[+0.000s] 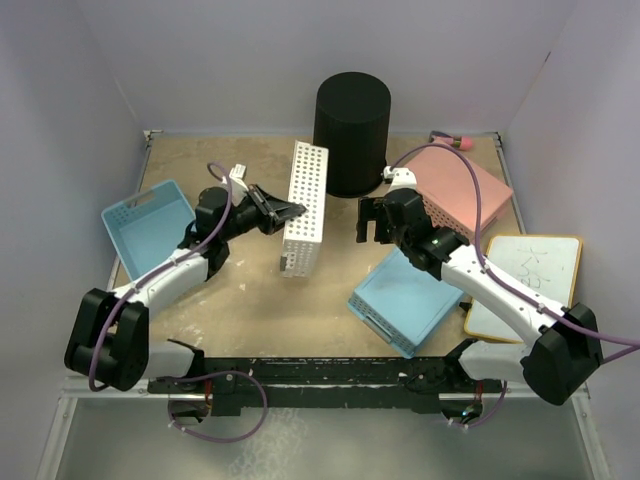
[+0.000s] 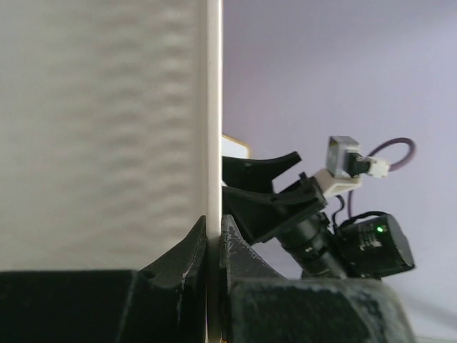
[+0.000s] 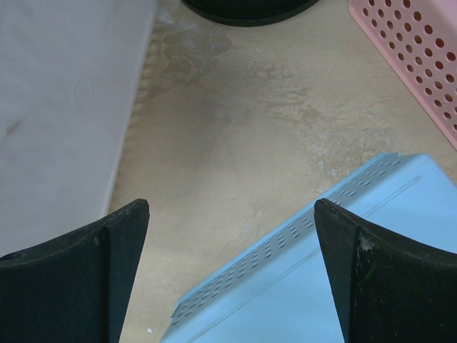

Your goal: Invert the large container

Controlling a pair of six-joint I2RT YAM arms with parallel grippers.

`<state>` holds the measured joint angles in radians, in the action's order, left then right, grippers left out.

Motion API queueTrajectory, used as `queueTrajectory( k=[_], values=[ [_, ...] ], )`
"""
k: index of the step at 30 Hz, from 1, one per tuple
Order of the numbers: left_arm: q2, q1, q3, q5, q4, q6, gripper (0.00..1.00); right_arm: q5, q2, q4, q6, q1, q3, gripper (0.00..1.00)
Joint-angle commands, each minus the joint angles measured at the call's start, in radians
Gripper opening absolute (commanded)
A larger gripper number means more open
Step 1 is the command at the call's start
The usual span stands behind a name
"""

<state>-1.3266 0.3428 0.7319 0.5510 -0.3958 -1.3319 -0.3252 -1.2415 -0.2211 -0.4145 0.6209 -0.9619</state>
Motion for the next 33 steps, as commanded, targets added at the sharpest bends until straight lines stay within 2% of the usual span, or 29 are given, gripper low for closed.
queueTrajectory(
  k=[1,5,7,16,23,26,28,30,33],
  values=[
    [0.028,-0.001,-0.075,0.054,-0.475,-0.302,0.00,-0.034,0.017,0.044,0.016,-0.004,-0.008,1.00],
    [-0.020,-0.001,-0.179,0.055,-0.748,-0.497,0.00,-0.034,0.019,0.047,0.014,-0.005,-0.001,1.00],
    [-0.035,-0.001,-0.218,0.061,-0.799,-0.522,0.00,-0.035,0.020,0.049,0.012,-0.006,0.005,1.00],
    [-0.037,-0.011,-0.298,0.084,-0.657,-0.392,0.00,-0.030,0.024,0.052,0.008,-0.006,0.007,1.00],
    [-0.036,-0.098,-0.370,0.133,-0.637,-0.359,0.00,-0.028,0.020,0.051,0.008,-0.006,0.007,1.00],
    [-0.031,-0.146,-0.386,0.162,-0.567,-0.291,0.18,-0.026,0.016,0.056,0.006,-0.006,0.007,1.00],
    [-0.017,-0.179,-0.382,0.178,-0.458,-0.225,0.30,-0.024,0.012,0.056,0.005,-0.006,0.006,1.00],
    [0.009,-0.211,-0.354,0.184,-0.283,-0.117,0.42,-0.020,0.009,0.058,0.006,-0.006,0.005,1.00],
    [0.056,-0.243,-0.249,0.151,0.097,0.130,0.57,-0.017,0.003,0.060,0.006,-0.006,0.003,1.00]
  ],
)
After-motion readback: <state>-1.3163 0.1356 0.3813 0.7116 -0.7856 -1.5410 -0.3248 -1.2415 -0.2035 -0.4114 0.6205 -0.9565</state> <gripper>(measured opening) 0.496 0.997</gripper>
